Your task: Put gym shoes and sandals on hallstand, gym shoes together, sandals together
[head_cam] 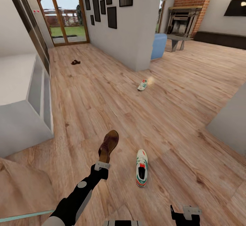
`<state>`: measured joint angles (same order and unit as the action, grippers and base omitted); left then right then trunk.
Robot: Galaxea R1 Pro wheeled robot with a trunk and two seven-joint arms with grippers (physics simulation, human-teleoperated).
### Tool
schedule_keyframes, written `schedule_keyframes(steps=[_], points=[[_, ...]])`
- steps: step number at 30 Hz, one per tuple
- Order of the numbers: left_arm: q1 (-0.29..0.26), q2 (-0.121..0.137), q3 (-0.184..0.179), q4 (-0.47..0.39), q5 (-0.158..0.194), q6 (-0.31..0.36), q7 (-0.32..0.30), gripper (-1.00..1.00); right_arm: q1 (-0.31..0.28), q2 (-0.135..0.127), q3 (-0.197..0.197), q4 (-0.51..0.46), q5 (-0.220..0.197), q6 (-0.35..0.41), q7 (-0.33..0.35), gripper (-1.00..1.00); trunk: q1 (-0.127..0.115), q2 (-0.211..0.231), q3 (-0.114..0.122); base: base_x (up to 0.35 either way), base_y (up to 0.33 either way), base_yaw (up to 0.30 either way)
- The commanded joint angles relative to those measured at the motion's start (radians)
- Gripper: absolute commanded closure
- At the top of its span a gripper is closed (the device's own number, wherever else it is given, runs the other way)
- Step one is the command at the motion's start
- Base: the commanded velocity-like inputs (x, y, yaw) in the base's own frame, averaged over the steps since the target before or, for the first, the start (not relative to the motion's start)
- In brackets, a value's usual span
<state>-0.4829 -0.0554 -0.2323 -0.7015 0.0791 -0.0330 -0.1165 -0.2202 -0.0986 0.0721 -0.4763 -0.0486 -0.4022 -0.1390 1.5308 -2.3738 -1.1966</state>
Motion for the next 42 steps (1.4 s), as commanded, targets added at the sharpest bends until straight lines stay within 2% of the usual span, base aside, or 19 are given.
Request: schedule_keyframes(steps=[1, 8, 15, 39, 42], points=[[0.000, 0.000, -0.001, 0.000, 0.005, -0.002, -0.003, 1.00, -0.001, -0.001, 0.008, 0.001, -0.005, -0.003, -0.007, -1.00, 0.000, 0.000, 0.000, 0.200, 0.175, -0.243], [0.000, 0.000, -0.001, 0.000, 0.007, -0.002, -0.002, 1.00, -0.001, -0.001, 0.008, 0.001, -0.005, -0.003, -0.007, -1.00, 0.000, 0.000, 0.008, 0.216, 0.194, -0.241], [0.000, 0.000, 0.000, 0.000, 0.007, -0.002, -0.002, 1.00, -0.001, -0.001, 0.008, -0.003, -0.005, -0.003, -0.007, -1.00, 0.000, 0.000, 0.014, 0.025, 0.020, -0.196], [0.000, -0.008, -0.004, 0.008, -0.002, 0.000, -0.002, 1.00, -0.001, 0.002, 0.006, -0.035, -0.004, -0.001, -0.009, -1.00, 0.000, 0.000, 0.015, 0.000, 0.000, -0.006], [-0.001, -0.002, -0.007, 0.000, -0.004, 0.008, 0.001, 1.00, -0.001, 0.003, 0.007, -0.035, -0.004, -0.001, -0.008, -1.00, 0.000, 0.000, 0.015, 0.000, 0.000, 0.000]])
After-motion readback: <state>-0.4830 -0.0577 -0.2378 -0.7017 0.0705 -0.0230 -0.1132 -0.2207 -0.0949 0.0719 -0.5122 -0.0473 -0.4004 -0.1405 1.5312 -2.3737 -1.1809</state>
